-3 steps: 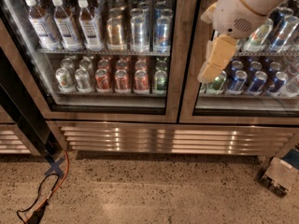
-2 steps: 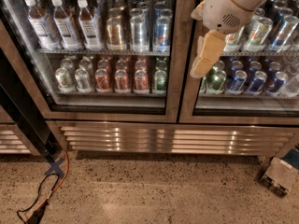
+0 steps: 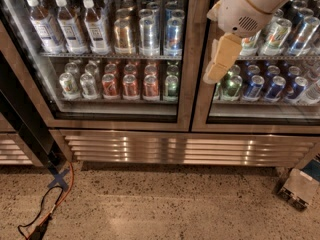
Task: Open left fridge door
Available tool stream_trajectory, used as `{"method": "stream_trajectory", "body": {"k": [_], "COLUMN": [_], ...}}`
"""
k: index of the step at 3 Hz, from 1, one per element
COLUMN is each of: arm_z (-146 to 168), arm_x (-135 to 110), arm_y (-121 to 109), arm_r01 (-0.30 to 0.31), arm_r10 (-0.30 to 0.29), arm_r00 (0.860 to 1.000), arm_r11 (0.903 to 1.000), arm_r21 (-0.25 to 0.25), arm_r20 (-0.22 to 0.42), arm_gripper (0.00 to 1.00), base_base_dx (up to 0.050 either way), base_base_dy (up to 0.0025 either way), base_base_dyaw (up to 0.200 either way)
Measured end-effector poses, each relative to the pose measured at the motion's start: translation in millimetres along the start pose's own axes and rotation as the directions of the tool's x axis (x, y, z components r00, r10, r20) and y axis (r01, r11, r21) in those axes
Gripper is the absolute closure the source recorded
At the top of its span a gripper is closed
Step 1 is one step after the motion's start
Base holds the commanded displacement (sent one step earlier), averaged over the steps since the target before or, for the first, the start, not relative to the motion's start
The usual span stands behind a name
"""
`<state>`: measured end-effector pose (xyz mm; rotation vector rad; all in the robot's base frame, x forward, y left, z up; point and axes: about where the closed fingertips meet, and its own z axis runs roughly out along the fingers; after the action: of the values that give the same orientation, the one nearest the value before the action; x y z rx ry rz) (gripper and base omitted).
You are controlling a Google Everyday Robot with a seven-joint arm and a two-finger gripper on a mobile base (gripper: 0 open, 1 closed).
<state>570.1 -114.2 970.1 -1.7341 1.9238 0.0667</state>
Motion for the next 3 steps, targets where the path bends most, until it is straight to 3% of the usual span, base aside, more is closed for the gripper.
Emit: {"method": "stream_trajectory", "body": {"k": [2, 3], "arm_z": [-13.9, -16.9], "arm_x": [-1.9, -1.3], "arm_y": [-39.3, -44.6], "arm_r01": [0.031, 0.035], "arm_r10": [-0.027, -0.029], "arm_r00": [0.999, 0.999], "arm_r11": [0.9877, 0.9853], "arm_r21": [0.153, 0.167], "arm_r20": [-0.030, -0.033], "arm_gripper": [0.00, 0.00], "base_base_dx": [0.000, 0.000], "base_base_dy": [0.00000, 0.00000], "base_base_dyaw": [0.000, 0.000]}}
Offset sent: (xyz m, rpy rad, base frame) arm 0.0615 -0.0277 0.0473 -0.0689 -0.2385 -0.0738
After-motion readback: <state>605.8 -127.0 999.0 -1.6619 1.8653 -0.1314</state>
